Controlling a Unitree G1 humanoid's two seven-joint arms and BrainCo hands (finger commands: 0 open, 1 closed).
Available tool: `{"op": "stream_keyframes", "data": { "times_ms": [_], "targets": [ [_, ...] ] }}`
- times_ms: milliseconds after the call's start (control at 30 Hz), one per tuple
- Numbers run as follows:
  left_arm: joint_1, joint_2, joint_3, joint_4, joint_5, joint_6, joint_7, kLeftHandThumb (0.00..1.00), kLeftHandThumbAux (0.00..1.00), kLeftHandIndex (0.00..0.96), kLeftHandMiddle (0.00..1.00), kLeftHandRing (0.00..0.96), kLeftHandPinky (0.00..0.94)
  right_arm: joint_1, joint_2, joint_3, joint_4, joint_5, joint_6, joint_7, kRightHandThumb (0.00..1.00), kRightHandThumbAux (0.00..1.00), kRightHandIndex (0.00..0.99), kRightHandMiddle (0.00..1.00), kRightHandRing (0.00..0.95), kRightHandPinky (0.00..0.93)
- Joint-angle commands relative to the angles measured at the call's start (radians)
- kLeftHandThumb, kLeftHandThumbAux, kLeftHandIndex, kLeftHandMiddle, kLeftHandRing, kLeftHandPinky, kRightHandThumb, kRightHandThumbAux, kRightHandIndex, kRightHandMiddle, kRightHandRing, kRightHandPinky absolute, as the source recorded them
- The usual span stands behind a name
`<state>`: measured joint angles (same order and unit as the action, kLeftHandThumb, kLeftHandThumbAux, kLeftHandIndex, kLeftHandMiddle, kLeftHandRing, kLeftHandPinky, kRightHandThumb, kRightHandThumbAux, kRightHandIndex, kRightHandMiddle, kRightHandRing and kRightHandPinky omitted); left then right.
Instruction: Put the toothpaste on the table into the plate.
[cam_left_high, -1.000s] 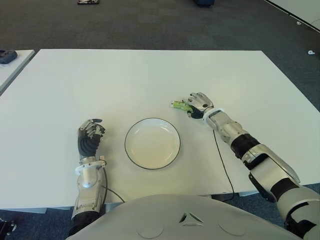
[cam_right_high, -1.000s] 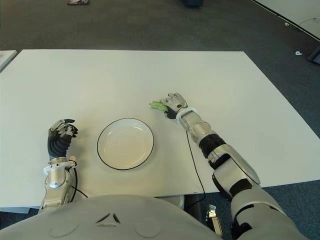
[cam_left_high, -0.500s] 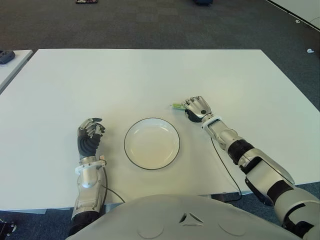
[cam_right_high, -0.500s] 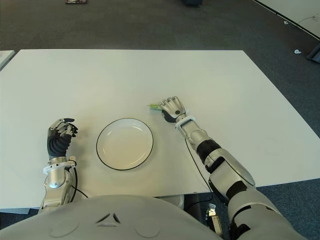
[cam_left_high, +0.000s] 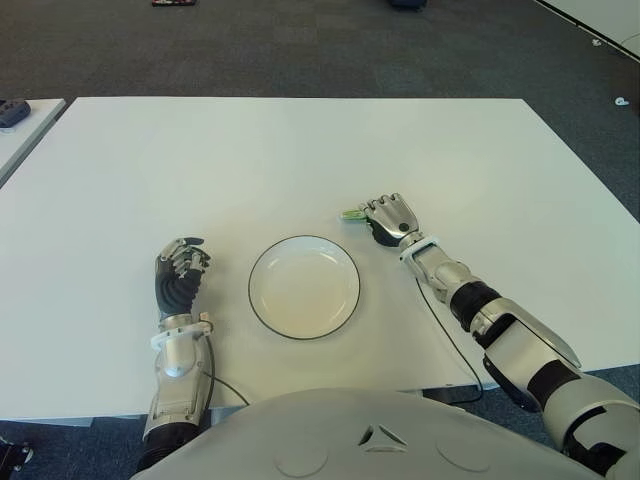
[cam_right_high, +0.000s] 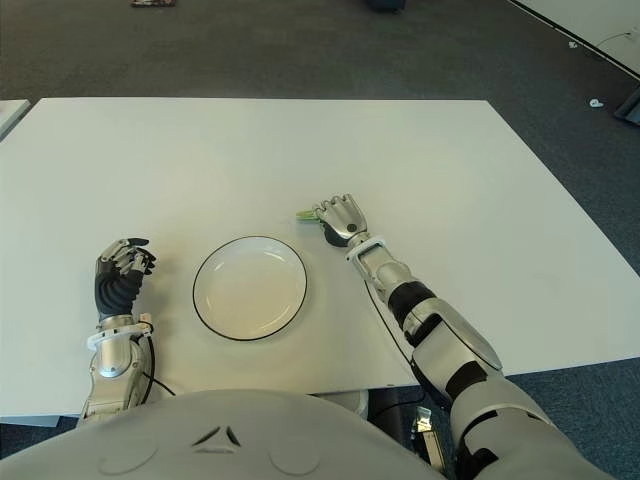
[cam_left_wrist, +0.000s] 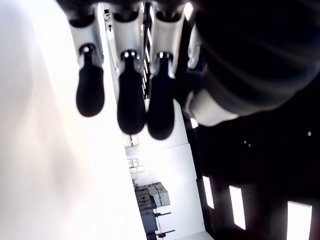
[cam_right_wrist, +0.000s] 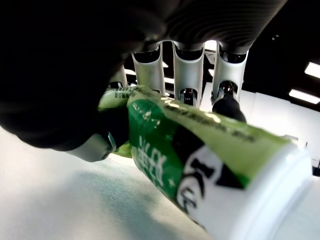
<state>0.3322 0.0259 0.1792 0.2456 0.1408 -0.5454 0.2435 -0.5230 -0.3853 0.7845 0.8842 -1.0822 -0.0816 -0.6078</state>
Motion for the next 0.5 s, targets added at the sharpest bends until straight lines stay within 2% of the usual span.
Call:
{"op": "stream_keyframes", "data": {
  "times_ms": [33, 500],
  "targets": [
    [-0.014, -0.002, 0.005, 0.021, -0.003, 0.007, 0.014, 0.695, 0.719, 0.433, 0.6, 0.624, 0.615, 0.017, 0.01, -0.009, 0.026, 0.03, -0.04, -0.008, 0.851, 0.677, 0.406, 0.538, 0.785, 0.817],
    [-0.03, 0.007, 0.011, 0.055, -0.019, -0.031, 0.005, 0.695, 0.718, 0.434, 0.596, 0.617, 0.614, 0.006, 0.013, -0.028, 0.055, 0.074, -0.133, -0.065, 0.852, 0.68, 0.398, 0.55, 0.852, 0.875]
  ]
}}
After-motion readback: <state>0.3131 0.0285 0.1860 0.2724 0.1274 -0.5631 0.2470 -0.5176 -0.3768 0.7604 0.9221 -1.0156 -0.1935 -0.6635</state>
